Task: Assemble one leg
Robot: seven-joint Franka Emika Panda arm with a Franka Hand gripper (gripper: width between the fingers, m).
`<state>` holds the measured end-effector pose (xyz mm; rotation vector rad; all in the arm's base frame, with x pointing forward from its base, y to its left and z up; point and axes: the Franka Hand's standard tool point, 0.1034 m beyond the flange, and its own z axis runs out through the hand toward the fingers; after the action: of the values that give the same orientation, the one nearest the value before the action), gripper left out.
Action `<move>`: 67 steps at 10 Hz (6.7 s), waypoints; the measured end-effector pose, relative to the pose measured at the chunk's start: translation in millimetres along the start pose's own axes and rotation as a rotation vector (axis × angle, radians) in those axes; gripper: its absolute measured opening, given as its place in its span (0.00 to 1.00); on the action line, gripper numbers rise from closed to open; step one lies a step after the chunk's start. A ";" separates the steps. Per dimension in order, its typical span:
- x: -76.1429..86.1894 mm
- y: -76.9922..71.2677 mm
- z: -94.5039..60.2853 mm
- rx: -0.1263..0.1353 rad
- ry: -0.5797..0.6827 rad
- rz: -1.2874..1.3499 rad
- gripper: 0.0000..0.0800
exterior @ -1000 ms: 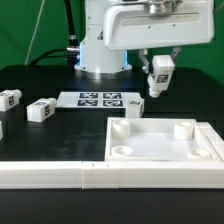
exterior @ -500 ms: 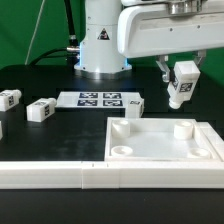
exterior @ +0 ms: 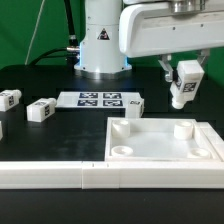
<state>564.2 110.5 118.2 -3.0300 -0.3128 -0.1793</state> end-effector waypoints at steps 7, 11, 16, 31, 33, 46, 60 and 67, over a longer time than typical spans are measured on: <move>52.4 16.8 11.3 -0.002 0.073 -0.051 0.36; 50.7 12.4 19.8 -0.027 0.209 -0.061 0.36; 61.6 12.4 34.5 -0.034 0.259 -0.066 0.36; 50.6 11.3 53.2 -0.070 0.428 -0.074 0.36; 50.5 11.4 53.3 -0.070 0.427 -0.074 0.58; 57.1 18.0 38.2 -0.043 0.232 -0.067 0.81; 73.0 13.8 38.2 0.028 -0.163 -0.037 0.36; 71.4 14.7 39.7 -0.007 -0.118 0.549 0.36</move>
Offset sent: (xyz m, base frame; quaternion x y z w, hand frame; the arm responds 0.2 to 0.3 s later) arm 0.0501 0.0012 -0.0059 0.0159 -0.0060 -0.0395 0.9991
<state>641.0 114.3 86.8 -2.9980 0.5119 0.0409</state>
